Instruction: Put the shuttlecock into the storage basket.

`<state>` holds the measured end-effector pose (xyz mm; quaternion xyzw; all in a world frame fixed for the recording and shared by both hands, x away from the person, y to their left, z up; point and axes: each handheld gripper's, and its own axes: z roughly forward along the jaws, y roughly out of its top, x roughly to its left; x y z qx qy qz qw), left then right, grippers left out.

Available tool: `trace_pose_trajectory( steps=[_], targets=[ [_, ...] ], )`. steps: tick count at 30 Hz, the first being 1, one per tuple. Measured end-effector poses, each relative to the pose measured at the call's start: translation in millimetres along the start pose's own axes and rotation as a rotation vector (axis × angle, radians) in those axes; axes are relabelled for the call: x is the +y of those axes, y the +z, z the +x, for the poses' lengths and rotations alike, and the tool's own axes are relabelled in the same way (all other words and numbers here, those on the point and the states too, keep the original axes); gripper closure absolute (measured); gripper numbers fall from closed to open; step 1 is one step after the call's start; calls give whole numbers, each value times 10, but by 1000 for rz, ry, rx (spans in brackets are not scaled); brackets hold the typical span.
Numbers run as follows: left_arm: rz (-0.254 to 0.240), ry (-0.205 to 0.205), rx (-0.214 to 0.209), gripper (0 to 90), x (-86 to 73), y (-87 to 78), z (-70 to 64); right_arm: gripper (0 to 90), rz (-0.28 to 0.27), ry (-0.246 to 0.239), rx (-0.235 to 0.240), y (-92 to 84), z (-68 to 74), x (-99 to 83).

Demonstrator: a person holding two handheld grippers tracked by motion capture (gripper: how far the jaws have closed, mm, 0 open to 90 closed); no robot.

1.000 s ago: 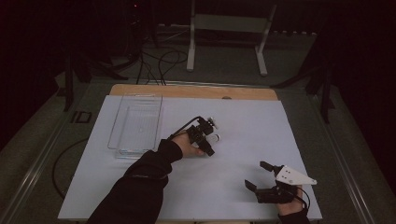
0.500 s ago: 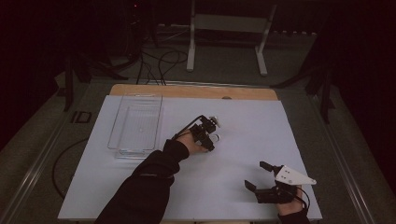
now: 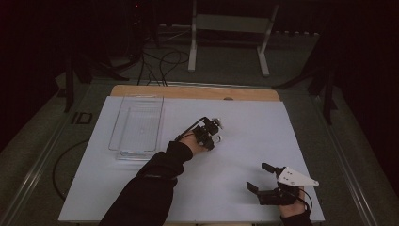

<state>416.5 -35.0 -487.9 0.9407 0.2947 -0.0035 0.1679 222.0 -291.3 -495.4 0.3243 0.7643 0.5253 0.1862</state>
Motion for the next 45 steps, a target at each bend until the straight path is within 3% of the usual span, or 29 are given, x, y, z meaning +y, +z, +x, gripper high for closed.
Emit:
trace_pose_trajectory(
  steps=[22,35,43,45],
  targets=[
    [33,46,11,900,7,-229,-25,87,3,-1,-2,0,3,1],
    [72,118,-18,900,-87,-358,-108,87,6,6,-1,10,-12,-12],
    [65,137,-63,900,-170,-430,-168,87,11,12,-5,15,-11,-14],
    [72,150,-58,900,-190,-453,-184,87,11,14,-5,14,-12,-16]
  ],
)
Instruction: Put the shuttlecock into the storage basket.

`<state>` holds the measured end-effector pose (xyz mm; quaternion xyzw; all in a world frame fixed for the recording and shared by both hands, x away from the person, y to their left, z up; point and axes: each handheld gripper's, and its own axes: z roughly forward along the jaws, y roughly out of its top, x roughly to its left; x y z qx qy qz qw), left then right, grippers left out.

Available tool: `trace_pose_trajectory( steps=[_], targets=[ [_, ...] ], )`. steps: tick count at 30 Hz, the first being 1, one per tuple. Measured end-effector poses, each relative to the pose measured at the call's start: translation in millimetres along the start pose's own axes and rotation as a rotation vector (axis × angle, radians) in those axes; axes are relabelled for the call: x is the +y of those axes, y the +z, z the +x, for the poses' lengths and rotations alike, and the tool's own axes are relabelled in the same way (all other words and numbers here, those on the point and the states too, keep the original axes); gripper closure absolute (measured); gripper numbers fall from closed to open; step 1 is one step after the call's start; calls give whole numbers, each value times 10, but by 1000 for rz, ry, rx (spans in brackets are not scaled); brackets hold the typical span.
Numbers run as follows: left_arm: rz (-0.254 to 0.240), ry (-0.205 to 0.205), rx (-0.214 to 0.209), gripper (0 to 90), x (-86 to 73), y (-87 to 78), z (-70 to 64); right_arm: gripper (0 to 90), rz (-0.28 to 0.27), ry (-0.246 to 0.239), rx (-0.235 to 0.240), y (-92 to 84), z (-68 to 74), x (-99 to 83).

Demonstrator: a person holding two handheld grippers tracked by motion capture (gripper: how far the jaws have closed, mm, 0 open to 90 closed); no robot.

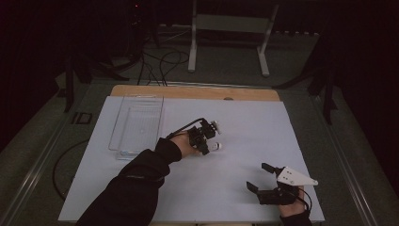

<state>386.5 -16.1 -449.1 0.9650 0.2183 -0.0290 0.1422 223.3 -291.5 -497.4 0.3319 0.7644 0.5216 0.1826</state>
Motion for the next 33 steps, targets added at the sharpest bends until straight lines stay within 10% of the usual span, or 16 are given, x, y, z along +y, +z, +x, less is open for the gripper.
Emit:
trace_pose_trajectory(
  steps=[33],
  targets=[
    [48,132,-88,900,-328,-314,-174,87,3,-14,-9,-8,6,10]
  ],
)
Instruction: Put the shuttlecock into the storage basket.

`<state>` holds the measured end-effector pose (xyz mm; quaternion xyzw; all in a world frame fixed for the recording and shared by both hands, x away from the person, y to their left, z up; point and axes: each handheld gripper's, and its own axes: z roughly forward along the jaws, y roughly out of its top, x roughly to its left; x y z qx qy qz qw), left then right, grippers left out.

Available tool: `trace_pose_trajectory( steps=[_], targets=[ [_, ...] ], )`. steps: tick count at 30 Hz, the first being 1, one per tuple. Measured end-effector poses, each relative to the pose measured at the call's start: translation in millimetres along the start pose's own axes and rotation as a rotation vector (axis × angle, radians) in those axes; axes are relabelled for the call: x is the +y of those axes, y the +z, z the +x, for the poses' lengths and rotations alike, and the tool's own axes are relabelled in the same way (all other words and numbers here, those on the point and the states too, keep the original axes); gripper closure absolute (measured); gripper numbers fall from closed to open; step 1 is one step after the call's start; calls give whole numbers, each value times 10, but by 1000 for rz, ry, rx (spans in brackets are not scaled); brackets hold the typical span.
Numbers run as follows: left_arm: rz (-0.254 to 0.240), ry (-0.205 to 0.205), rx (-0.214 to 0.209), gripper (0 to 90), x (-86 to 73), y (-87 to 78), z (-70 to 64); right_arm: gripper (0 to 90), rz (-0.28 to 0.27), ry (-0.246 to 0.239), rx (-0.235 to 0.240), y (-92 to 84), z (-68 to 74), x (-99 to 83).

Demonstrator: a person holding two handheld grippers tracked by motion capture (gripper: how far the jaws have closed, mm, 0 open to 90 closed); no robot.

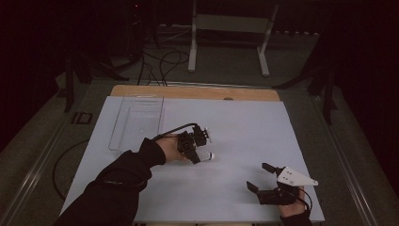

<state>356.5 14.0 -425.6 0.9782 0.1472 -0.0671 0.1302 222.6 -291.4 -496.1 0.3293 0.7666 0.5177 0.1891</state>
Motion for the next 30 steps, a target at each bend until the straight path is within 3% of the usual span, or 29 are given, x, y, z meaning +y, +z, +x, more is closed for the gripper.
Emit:
trace_pose_trajectory(
  steps=[13,26,30],
  targets=[
    [-3,16,-3,900,-114,-161,-24,87,4,2,0,6,4,1],
    [-57,-7,13,900,-239,-465,50,98,9,-4,-3,15,4,-3],
    [-52,-5,22,900,-299,-528,62,98,0,-3,-5,4,-6,-1]
  ],
)
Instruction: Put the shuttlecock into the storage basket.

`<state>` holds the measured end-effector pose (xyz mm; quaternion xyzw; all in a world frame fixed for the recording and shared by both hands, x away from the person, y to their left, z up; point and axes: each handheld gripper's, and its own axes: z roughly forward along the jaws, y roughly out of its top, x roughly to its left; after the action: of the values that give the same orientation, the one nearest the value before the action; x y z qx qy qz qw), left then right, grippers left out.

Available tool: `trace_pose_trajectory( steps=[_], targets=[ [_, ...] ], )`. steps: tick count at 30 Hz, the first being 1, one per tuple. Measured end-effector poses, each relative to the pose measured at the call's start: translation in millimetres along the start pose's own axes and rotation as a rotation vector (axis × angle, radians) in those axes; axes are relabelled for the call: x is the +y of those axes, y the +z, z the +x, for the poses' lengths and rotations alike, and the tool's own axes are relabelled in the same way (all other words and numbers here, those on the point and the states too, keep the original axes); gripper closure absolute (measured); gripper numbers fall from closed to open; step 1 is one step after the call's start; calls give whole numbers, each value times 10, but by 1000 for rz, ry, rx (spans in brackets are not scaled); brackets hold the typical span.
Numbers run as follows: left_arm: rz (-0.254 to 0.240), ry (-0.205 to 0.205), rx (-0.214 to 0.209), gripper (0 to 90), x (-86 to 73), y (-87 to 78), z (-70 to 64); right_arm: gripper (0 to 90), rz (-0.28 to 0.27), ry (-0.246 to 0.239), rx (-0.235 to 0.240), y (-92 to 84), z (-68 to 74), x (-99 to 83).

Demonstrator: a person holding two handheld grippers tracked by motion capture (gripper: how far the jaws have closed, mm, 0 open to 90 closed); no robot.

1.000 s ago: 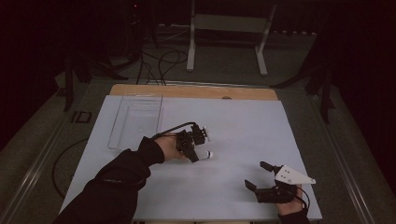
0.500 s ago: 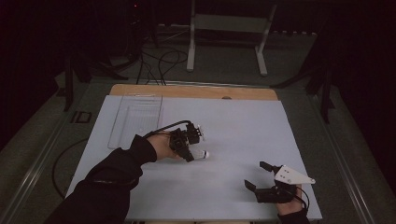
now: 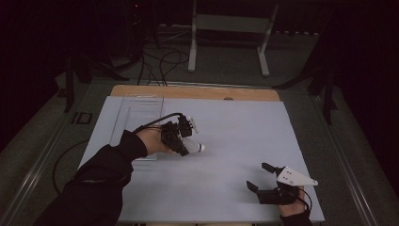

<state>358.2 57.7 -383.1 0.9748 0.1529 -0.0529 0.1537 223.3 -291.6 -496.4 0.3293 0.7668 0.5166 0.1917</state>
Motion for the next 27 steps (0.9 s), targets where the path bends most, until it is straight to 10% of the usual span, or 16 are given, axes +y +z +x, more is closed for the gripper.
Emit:
trace_pose_trajectory(
  steps=[27],
  targets=[
    [-12,-56,36,900,-387,-406,224,90,-35,-14,-38,-34,16,19]
  ],
)
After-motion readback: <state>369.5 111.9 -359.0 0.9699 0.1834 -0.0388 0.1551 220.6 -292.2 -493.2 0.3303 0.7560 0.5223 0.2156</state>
